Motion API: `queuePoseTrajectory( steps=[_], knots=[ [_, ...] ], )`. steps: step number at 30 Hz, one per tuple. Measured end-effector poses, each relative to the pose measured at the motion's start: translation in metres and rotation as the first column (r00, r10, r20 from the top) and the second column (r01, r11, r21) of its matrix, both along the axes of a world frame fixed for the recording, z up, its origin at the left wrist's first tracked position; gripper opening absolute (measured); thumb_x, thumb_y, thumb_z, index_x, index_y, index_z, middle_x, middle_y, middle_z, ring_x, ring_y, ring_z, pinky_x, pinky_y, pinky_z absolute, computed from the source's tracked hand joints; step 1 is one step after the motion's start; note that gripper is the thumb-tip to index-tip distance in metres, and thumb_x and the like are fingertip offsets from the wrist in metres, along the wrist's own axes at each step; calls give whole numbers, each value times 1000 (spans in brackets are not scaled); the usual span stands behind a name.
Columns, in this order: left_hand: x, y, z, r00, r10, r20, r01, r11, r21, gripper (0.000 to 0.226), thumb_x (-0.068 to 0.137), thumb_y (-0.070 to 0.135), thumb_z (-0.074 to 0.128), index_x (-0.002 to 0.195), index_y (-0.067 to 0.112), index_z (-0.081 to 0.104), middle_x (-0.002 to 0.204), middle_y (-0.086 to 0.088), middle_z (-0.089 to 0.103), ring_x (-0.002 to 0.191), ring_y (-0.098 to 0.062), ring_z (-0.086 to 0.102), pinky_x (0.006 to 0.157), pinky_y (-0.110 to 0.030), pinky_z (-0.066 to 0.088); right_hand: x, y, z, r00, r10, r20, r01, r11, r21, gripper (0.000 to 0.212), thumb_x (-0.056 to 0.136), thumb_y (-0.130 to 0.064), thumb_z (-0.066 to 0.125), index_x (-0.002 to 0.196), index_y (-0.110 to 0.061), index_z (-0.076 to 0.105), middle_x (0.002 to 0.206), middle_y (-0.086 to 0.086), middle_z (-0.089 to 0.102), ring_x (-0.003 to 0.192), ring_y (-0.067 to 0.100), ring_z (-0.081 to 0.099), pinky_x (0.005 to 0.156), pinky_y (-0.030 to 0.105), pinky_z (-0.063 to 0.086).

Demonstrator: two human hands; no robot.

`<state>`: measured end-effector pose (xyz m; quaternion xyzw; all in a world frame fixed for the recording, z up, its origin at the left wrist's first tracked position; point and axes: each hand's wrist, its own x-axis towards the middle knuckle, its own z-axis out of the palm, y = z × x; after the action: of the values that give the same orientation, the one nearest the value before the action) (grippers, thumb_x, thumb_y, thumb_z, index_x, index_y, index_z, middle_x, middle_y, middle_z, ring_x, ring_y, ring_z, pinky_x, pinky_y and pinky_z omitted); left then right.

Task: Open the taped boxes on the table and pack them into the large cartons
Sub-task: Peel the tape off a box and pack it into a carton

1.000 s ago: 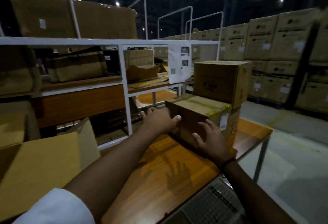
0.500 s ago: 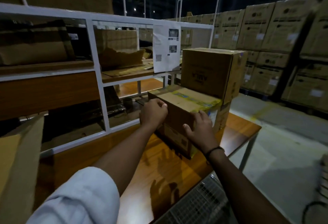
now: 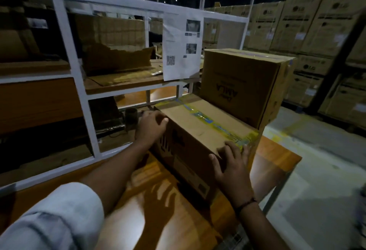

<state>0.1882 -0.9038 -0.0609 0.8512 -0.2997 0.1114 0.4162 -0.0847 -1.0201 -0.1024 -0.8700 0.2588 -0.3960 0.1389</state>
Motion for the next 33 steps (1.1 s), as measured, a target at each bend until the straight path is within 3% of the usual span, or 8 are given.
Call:
queuePoseTrajectory(
  steps=[4, 8, 14, 16, 19, 23, 28, 33],
  knots=[
    [24, -13, -8, 998, 2, -64, -9, 994, -111, 28, 93, 45, 68, 116, 31, 59, 123, -8, 54, 106, -24, 56, 66, -24, 44, -8, -22, -3, 997, 74, -6, -74, 997, 18, 35, 99, -56, 45, 104, -26, 59, 142, -7, 50, 147, 38, 29, 124, 26, -3],
    [38, -14, -24, 994, -89, -70, 80, 988, -130, 35, 96, 50, 64, 128, 40, 54, 130, -8, 54, 107, -25, 59, 61, -23, 46, -10, -26, -1, 989, 145, 39, -146, 989, 24, 18, 98, -47, 50, 105, -32, 56, 143, -9, 48, 149, 24, 15, 121, 49, 14],
    [12, 19, -30, 980, -9, -201, -37, 974, -223, 40, 90, 62, 65, 127, 48, 58, 138, -9, 38, 106, -30, 58, 67, -40, 60, -16, -62, -1, 952, 283, 114, -299, 941, 162, 25, 94, -55, 55, 102, -31, 58, 145, -20, 47, 154, 19, 16, 118, 56, 29],
    [-12, 33, -31, 977, 55, -205, -105, 964, -242, 37, 94, 58, 63, 128, 46, 57, 141, -8, 37, 105, -28, 58, 63, -32, 58, -14, -78, 0, 925, 348, 152, -374, 905, 205, 27, 92, -57, 59, 103, -32, 57, 141, -24, 48, 152, 10, 18, 114, 60, 37],
    [-56, 51, -34, 957, 205, -206, -258, 925, -279, 33, 94, 52, 65, 125, 44, 60, 140, -6, 32, 113, -25, 49, 63, -19, 49, -5, -96, -1, 887, 421, 188, -459, 847, 267, 38, 89, -61, 60, 118, -38, 55, 127, -17, 60, 152, 8, 18, 113, 58, 39],
    [-104, 76, -42, 920, 318, -229, -376, 881, -288, 42, 87, 54, 63, 128, 44, 58, 136, -3, 28, 109, -23, 45, 61, -22, 50, 21, -107, 4, 835, 505, 220, -549, 792, 265, 50, 88, -55, 63, 132, -34, 54, 116, -18, 61, 148, 14, 31, 116, 56, 36],
    [-138, 99, -44, 880, 429, -204, -467, 858, -212, 67, 74, 82, 59, 132, 50, 55, 150, -6, 29, 114, -24, 46, 74, -31, 54, 50, -107, 7, 752, 576, 319, -651, 723, 230, 33, 88, -41, 69, 113, -20, 61, 116, -17, 62, 127, -5, 49, 113, 53, 41],
    [-155, 110, -36, 867, 459, -192, -493, 848, -195, 71, 74, 78, 56, 137, 46, 54, 154, -7, 41, 119, -21, 47, 64, -26, 47, 60, -101, 9, 698, 635, 332, -712, 665, 225, 34, 87, -41, 70, 114, -21, 62, 108, -18, 58, 118, 16, 60, 106, 25, 43]
  ],
)
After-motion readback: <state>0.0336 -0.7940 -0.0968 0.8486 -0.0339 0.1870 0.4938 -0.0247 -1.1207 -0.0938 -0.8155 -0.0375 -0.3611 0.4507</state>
